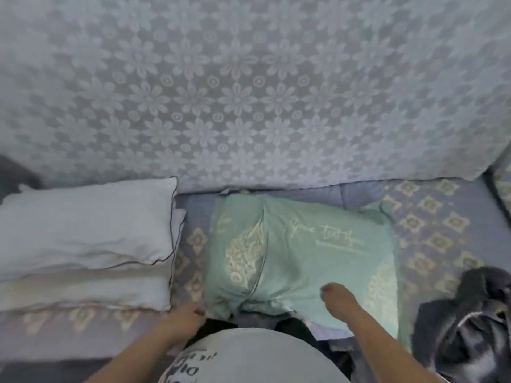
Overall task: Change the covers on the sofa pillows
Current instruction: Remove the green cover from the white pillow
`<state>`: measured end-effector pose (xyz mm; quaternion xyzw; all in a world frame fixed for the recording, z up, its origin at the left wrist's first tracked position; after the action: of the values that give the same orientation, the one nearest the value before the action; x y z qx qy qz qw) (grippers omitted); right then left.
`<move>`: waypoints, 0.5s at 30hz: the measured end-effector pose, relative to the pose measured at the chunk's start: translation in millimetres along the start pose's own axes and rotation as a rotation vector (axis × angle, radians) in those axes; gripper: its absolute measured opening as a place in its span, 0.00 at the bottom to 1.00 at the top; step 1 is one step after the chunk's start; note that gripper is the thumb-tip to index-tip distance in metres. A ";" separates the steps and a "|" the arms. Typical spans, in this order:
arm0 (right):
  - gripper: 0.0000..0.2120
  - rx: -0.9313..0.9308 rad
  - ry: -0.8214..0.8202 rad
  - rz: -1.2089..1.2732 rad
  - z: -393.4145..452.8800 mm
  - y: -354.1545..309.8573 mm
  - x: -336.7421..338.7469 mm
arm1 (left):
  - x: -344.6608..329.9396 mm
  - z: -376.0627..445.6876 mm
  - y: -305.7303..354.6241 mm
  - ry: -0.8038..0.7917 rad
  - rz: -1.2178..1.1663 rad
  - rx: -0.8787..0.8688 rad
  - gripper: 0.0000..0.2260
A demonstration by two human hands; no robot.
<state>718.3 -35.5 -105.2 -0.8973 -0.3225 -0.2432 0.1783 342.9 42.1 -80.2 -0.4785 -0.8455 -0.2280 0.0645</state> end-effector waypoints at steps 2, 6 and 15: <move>0.18 0.207 -0.025 -0.128 19.4 -61.3 -12.2 | 1.4 -5.0 -24.8 0.061 -0.014 0.087 0.08; 0.23 0.580 -0.021 -0.392 35.7 -158.7 -45.8 | -0.3 -22.4 -51.3 0.212 -0.166 0.168 0.05; 0.24 0.437 0.093 -1.106 66.5 -184.4 -15.2 | -30.5 -52.1 -33.8 0.172 -0.348 0.062 0.08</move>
<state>606.8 123.1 -137.9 -0.5271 -0.7763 -0.2670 0.2195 325.2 -19.9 -54.8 -0.3017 -0.9134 -0.2496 0.1109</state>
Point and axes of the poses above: each hand's wrist, its own z-axis towards the middle knuckle, its own x-axis out of the back of the hand, y = z × x, the point moved 9 cm from there along z, towards the middle knuckle, and after that the axes turned 4 degrees about -z, right-handed, at the moved point
